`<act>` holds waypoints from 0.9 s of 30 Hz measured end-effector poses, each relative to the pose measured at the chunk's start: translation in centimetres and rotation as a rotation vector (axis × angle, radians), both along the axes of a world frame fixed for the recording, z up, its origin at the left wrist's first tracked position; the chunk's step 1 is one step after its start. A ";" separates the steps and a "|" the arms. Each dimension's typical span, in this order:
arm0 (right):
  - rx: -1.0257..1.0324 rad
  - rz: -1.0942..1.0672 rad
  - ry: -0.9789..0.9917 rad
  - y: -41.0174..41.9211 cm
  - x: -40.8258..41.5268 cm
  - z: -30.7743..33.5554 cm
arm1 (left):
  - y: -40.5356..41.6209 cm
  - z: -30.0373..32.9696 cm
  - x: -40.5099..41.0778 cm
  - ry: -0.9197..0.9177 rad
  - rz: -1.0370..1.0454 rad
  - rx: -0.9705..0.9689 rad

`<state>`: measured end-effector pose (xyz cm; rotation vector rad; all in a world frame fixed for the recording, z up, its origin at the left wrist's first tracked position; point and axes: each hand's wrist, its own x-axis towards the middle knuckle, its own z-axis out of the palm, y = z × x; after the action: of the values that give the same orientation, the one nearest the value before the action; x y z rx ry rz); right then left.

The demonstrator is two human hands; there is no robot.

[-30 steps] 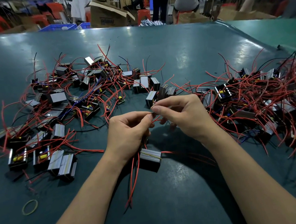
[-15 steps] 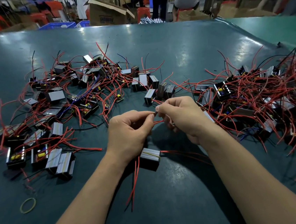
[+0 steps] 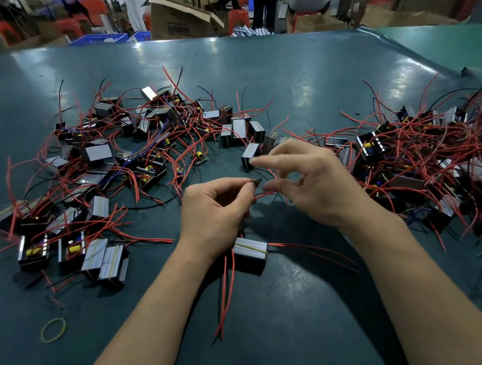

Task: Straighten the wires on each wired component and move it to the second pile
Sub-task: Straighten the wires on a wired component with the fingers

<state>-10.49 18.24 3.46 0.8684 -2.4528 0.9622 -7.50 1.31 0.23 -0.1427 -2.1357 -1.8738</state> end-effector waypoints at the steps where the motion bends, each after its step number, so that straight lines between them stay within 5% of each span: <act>1: 0.007 -0.001 0.020 -0.1 0.0 -0.1 | 0.0 0.1 0.1 0.003 -0.012 -0.004; 7: -0.036 0.027 -0.042 0.3 -0.3 -0.1 | -0.1 0.4 0.2 -0.004 -0.042 -0.015; 14: -0.116 -0.025 -0.330 -0.6 0.4 0.1 | -0.1 0.5 0.4 0.001 -0.093 0.021; 21: -0.652 -0.146 -1.292 -1.9 0.3 0.9 | 0.2 0.2 0.3 0.092 -0.061 -0.110; 23: -0.623 -0.167 -1.231 -1.7 0.3 0.8 | 0.1 0.0 0.2 0.094 -0.037 -0.116; 27: -0.269 -0.270 -0.627 -2.0 0.9 0.3 | 0.1 0.0 0.2 0.095 -0.026 -0.118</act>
<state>-9.58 16.24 3.79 0.1387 -2.7301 1.5909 -7.32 1.39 0.21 -0.2802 -2.1895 -1.7186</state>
